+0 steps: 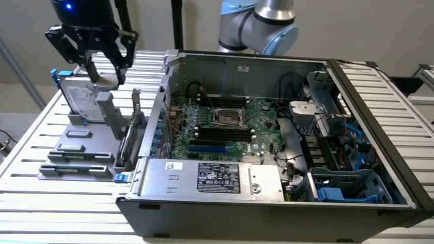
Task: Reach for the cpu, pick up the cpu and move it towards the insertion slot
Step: 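Pick up the cpu and move it towards the insertion slot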
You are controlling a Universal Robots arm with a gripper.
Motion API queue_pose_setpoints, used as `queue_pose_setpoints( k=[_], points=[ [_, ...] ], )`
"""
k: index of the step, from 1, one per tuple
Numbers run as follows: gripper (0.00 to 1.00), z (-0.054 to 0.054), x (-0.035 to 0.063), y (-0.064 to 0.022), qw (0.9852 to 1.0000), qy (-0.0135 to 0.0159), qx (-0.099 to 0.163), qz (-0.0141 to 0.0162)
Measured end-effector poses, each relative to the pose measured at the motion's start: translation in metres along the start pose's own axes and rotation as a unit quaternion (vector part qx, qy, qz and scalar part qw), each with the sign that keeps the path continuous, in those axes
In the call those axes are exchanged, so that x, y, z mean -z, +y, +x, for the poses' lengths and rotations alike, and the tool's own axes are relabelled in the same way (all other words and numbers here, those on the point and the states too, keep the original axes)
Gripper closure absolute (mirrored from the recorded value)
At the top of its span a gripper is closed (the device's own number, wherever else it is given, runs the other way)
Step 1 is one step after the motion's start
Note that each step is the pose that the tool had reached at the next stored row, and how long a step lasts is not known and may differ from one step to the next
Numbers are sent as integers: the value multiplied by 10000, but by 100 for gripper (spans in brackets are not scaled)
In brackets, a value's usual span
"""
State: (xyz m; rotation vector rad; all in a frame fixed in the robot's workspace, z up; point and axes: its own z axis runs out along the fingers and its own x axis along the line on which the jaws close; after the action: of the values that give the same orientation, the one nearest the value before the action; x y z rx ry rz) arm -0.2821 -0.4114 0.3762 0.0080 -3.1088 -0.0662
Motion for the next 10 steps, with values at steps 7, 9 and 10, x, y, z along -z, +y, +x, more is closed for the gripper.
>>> queue_pose_setpoints(
  k=[7, 9, 10],
  points=[
    [45, -318, 62, 1, 10000, 3, 0, 0],
    [45, -410, 65, 0, 10000, 3, 0, 0],
    [45, -454, 66, 0, 10000, 3, 0, 0]
  ],
)
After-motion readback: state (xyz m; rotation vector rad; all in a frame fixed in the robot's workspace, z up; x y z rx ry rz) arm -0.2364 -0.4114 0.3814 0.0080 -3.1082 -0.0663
